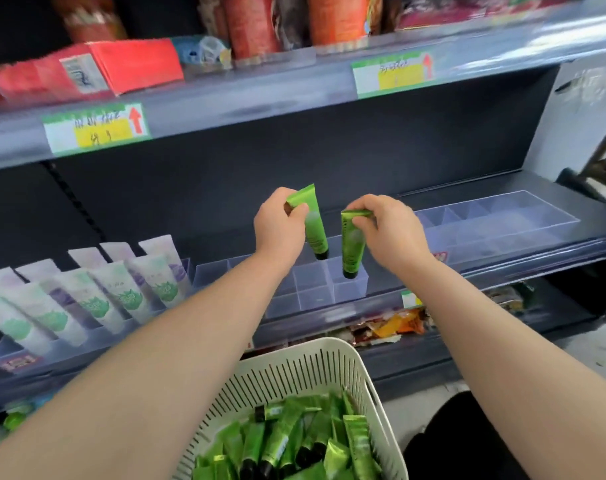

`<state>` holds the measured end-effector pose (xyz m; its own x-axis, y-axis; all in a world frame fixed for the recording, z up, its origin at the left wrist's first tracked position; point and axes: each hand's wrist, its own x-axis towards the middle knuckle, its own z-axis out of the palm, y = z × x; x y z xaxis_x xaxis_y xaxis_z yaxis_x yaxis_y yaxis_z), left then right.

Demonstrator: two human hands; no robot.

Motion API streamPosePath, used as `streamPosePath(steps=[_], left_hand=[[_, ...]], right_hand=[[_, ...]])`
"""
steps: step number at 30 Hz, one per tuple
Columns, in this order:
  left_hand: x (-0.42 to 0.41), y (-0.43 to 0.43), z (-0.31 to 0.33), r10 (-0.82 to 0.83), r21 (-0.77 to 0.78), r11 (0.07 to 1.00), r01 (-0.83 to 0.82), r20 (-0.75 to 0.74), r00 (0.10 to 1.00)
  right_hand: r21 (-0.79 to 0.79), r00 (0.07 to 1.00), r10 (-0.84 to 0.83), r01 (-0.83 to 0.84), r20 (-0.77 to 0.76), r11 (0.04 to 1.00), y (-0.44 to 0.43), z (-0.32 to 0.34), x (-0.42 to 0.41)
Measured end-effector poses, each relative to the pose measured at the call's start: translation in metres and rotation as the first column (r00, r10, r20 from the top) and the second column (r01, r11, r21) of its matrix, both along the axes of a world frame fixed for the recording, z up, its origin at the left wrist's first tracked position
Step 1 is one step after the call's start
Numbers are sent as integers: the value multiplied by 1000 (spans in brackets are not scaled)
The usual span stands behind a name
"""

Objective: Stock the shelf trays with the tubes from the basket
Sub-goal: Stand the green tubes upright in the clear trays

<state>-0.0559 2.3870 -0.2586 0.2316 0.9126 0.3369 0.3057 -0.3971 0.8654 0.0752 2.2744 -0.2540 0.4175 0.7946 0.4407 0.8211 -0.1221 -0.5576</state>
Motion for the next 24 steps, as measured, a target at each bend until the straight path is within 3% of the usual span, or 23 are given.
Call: streamPosePath(steps=[4,11,22,24], left_hand=[[28,21,2,-32,-23,999,32,-32,999],[49,42,-13,-117,25,991,134,-353,928],[34,50,-21,-116,23,991,130,-323,939],[26,47,-19,-93,79,988,135,-395,914]], right_hand=[[-8,1000,-9,9,-21,1000,15,-3,16],[-14,999,33,-33,20,999,38,-2,30],[13,998,-1,0,69,1000,59,1,29],[10,996,-17,16,86,1000,63,1,27]])
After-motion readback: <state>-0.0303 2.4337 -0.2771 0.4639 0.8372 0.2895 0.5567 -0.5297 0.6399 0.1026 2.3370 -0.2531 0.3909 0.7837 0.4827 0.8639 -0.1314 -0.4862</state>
